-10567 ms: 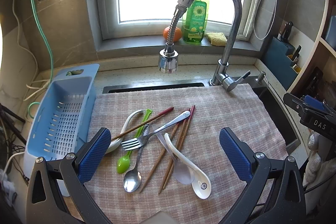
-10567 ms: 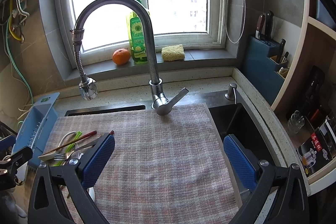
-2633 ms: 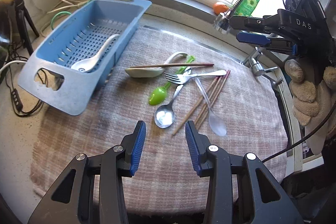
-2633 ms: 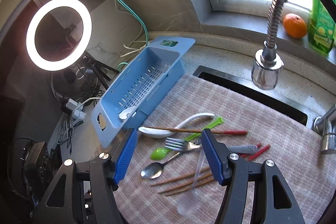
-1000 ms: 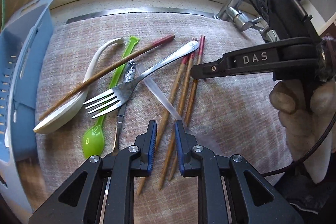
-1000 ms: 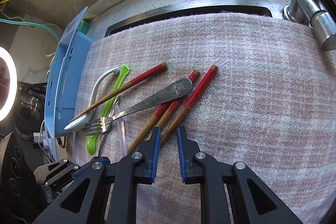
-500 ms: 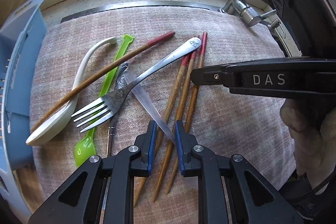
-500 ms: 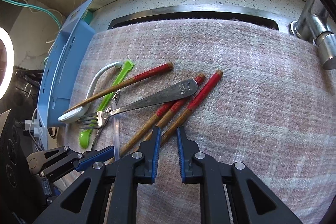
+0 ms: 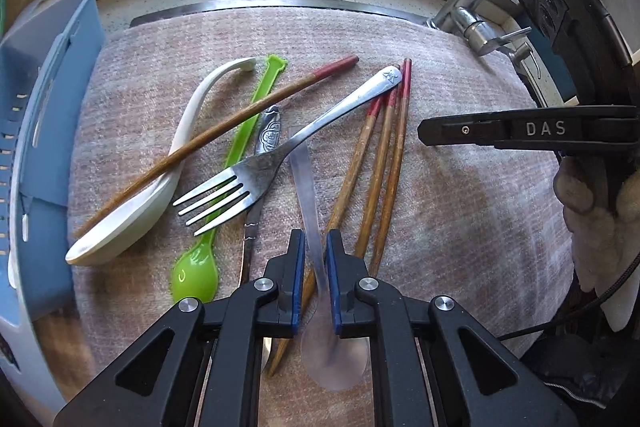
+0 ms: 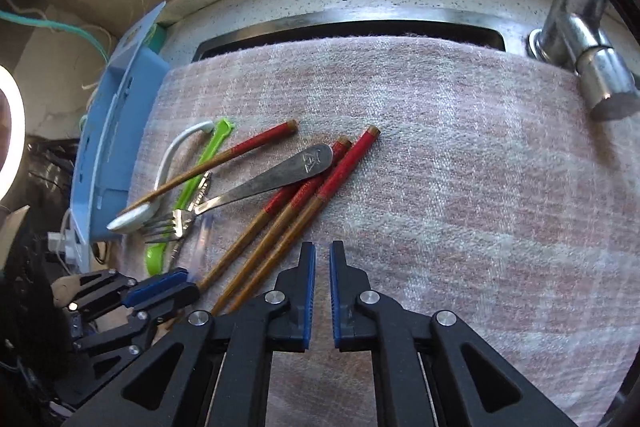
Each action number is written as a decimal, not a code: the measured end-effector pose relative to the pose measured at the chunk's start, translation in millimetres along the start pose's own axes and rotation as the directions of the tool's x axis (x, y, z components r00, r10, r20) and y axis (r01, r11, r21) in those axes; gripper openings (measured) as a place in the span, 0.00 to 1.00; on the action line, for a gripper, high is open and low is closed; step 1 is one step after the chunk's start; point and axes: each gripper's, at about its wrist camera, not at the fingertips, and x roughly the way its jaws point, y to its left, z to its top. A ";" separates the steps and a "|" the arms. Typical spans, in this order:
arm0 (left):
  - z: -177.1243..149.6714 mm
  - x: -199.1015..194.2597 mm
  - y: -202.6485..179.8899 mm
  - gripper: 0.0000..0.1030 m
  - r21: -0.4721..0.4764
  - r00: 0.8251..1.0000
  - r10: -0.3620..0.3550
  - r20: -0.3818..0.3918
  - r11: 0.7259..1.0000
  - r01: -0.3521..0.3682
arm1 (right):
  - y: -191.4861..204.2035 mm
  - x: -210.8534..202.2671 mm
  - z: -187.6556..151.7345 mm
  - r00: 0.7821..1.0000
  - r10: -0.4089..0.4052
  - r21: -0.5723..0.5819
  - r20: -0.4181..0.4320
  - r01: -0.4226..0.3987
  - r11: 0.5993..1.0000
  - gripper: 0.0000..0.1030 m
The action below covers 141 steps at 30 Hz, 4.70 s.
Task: Organize utensils
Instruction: 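Grasp the clear plastic spoon with the right tool and lift it, then carry the clear plastic spoon into the blue basket and release it, then return the right tool to the chopsticks on the towel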
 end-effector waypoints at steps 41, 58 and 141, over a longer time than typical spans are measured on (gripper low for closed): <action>27.4 18.1 7.4 0.09 0.181 0.998 -0.016 -0.057 0.983 0.026 | 42.4 29.5 6.1 0.989 -0.137 0.100 -0.048 0.141 0.985 0.13; 18.3 22.1 -16.1 0.06 0.177 1.000 0.004 0.003 0.984 -0.005 | 18.9 11.4 -17.7 0.995 -0.100 -0.010 0.018 0.100 0.995 0.08; -13.0 -142.0 167.8 0.12 -0.271 0.919 0.222 0.325 0.953 -0.135 | 224.8 -1.3 42.3 0.951 0.256 -0.233 0.173 -0.213 0.949 0.09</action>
